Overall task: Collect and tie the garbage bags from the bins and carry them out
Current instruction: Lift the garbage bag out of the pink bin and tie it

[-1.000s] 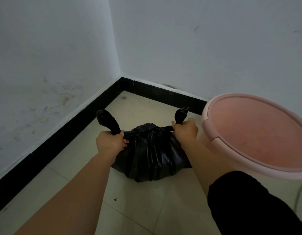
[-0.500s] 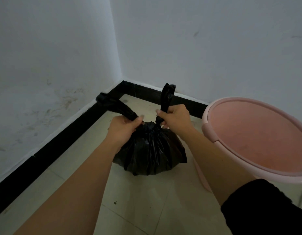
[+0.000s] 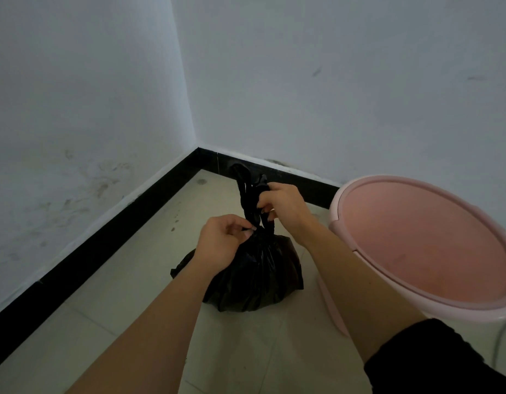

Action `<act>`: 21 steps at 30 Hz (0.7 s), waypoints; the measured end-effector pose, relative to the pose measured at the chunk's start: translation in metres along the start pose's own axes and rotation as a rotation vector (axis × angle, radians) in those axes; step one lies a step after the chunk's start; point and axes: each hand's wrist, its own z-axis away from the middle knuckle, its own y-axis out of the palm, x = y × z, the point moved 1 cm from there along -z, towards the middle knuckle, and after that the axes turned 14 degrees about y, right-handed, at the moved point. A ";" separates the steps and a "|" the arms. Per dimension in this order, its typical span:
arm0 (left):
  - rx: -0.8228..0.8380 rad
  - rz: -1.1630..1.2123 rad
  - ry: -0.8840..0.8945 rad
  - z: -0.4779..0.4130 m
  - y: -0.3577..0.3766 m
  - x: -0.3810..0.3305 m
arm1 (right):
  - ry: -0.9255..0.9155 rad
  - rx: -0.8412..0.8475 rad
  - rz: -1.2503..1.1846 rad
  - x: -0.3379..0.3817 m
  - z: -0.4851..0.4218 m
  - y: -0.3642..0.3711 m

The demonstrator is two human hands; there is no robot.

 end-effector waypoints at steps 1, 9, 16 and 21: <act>0.004 -0.004 0.007 0.000 0.001 0.000 | -0.011 0.028 0.020 0.000 0.001 0.001; -0.025 -0.098 -0.053 0.000 0.006 0.002 | -0.185 -0.254 0.237 0.006 -0.003 0.008; 0.055 -0.306 0.054 -0.005 0.016 0.000 | -0.288 -0.210 0.264 0.024 0.010 0.011; -0.072 -0.269 0.024 -0.005 0.016 0.007 | -0.304 -0.257 0.160 0.037 0.017 0.006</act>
